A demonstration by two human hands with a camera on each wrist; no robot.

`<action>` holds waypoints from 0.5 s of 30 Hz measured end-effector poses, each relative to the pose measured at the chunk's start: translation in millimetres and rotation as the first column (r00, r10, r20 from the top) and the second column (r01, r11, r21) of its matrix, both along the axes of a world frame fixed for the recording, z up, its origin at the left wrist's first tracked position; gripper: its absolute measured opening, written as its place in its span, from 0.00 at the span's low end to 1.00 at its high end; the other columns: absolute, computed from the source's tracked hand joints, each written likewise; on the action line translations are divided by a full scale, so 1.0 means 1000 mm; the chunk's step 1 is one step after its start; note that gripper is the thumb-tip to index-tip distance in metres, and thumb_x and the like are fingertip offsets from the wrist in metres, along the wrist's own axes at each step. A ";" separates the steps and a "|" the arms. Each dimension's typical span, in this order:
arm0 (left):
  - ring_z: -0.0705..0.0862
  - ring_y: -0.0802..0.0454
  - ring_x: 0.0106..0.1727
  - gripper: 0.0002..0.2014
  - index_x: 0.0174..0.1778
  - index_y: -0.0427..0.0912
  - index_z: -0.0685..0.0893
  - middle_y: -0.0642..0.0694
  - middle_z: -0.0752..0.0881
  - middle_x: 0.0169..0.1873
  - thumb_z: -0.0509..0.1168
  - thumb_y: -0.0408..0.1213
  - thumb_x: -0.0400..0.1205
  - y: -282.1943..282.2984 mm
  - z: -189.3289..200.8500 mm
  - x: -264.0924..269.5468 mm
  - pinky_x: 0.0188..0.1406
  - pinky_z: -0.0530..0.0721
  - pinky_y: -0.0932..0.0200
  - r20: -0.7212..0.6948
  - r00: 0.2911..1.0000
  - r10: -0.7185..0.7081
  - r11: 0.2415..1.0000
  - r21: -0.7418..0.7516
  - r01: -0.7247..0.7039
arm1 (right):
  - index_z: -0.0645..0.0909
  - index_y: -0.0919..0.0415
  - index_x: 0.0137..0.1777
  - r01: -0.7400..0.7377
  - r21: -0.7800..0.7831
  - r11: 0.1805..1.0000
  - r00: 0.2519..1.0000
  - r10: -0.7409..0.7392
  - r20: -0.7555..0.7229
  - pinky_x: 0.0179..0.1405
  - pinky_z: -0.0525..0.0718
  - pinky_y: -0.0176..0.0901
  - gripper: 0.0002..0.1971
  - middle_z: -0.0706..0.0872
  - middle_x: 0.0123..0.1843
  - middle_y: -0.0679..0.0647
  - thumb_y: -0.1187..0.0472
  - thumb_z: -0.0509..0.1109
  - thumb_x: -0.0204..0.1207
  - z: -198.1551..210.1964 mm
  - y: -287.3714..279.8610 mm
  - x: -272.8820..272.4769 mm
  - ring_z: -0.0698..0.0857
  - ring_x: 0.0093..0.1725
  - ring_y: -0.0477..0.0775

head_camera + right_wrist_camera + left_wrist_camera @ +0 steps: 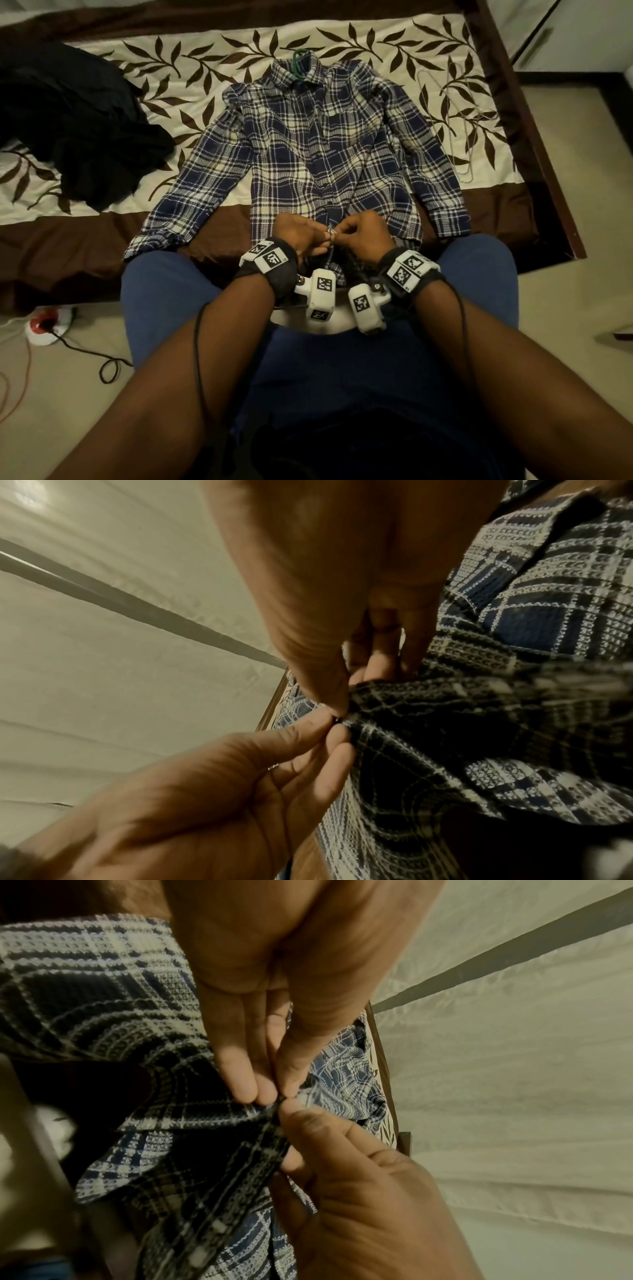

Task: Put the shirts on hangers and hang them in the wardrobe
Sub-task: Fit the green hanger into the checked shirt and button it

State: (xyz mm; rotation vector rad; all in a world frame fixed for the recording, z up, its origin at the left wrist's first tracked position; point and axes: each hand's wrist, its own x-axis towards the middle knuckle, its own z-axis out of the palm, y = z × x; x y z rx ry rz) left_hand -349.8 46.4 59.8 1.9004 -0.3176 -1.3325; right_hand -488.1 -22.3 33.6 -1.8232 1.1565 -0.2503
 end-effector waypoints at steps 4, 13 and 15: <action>0.88 0.48 0.30 0.04 0.41 0.30 0.86 0.34 0.89 0.34 0.70 0.19 0.79 0.001 0.003 0.002 0.28 0.88 0.62 -0.017 1.000 -0.006 1.000 0.014 0.006 | 0.91 0.60 0.39 -0.017 -0.019 1.000 1.000 0.017 0.020 0.42 0.89 0.46 0.05 0.91 0.35 0.50 0.63 0.84 0.67 -0.001 0.000 -0.001 0.89 0.38 0.50; 0.90 0.42 0.38 0.03 0.44 0.30 0.90 0.36 0.91 0.38 0.71 0.25 0.80 -0.006 0.003 0.006 0.46 0.91 0.48 0.007 0.999 -0.051 0.998 0.033 0.051 | 0.86 0.60 0.40 -0.068 -0.179 0.981 0.994 0.052 -0.094 0.37 0.84 0.43 0.07 0.87 0.35 0.49 0.59 0.82 0.70 0.000 0.006 0.005 0.85 0.37 0.49; 0.86 0.47 0.32 0.09 0.46 0.28 0.89 0.36 0.90 0.37 0.73 0.33 0.81 -0.010 0.004 0.005 0.38 0.87 0.53 0.036 0.999 -0.030 0.999 0.036 0.028 | 0.86 0.59 0.39 -0.093 -0.206 0.974 0.991 0.071 -0.114 0.39 0.85 0.46 0.07 0.86 0.35 0.49 0.59 0.81 0.70 0.003 0.005 0.009 0.85 0.37 0.51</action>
